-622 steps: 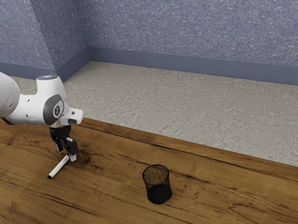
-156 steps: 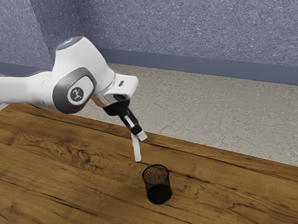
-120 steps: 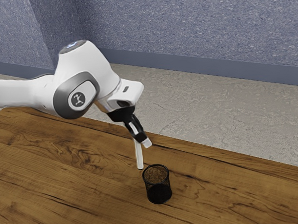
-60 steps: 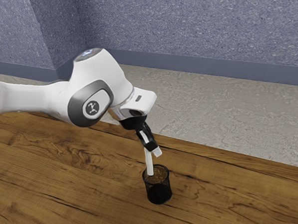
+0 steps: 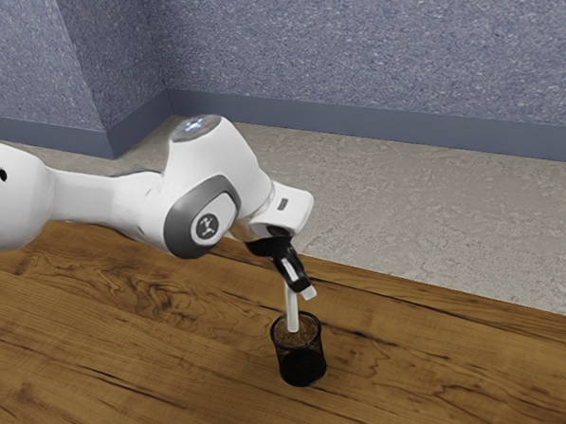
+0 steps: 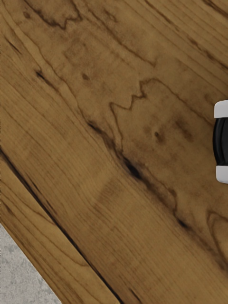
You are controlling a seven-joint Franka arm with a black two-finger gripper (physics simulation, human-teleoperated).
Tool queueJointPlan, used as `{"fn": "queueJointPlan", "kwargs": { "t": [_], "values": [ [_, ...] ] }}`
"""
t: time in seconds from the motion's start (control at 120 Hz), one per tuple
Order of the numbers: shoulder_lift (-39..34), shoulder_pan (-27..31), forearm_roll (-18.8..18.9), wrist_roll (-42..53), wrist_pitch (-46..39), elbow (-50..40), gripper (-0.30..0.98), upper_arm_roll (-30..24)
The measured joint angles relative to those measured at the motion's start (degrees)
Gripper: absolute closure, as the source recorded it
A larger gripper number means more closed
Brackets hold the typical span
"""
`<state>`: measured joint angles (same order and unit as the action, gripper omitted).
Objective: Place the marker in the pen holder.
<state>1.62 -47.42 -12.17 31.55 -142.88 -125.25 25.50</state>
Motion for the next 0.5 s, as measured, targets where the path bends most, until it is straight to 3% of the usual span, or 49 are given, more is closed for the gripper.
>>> {"fn": "queueJointPlan", "kwargs": {
  "t": [0.5],
  "values": [
    [5.3, 0.7, -0.5, 0.3, -3.2, 1.8, 0.75, -0.4]
  ]
}}
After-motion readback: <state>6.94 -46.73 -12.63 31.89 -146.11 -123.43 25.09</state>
